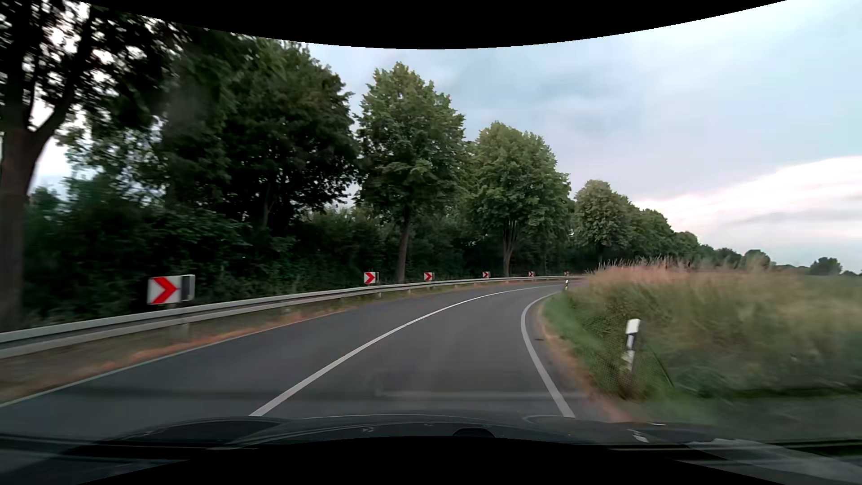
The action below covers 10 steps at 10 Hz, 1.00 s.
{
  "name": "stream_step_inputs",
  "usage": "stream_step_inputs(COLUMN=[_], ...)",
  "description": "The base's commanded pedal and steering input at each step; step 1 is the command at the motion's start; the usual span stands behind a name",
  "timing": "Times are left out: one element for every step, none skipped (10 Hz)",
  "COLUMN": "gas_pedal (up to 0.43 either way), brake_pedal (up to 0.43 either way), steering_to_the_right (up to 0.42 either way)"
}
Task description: Follow the waypoints while adhering to traffic rules and regulations
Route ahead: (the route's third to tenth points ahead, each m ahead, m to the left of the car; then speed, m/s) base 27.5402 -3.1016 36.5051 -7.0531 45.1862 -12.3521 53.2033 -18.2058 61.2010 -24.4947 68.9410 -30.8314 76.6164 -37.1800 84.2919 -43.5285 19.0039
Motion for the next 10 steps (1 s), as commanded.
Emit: stream_step_inputs(gas_pedal=[0.398, 0.421, 0.429, 0.449, 0.461, 0.461, 0.469, 0.480, 0.500, 0.512], brake_pedal=[0.000, 0.000, 0.000, 0.000, 0.000, 0.000, 0.000, 0.000, 0.000, 0.000], steering_to_the_right=[0.097, 0.092, 0.090, 0.088, 0.085, 0.084, 0.084, 0.084, 0.085, 0.085])
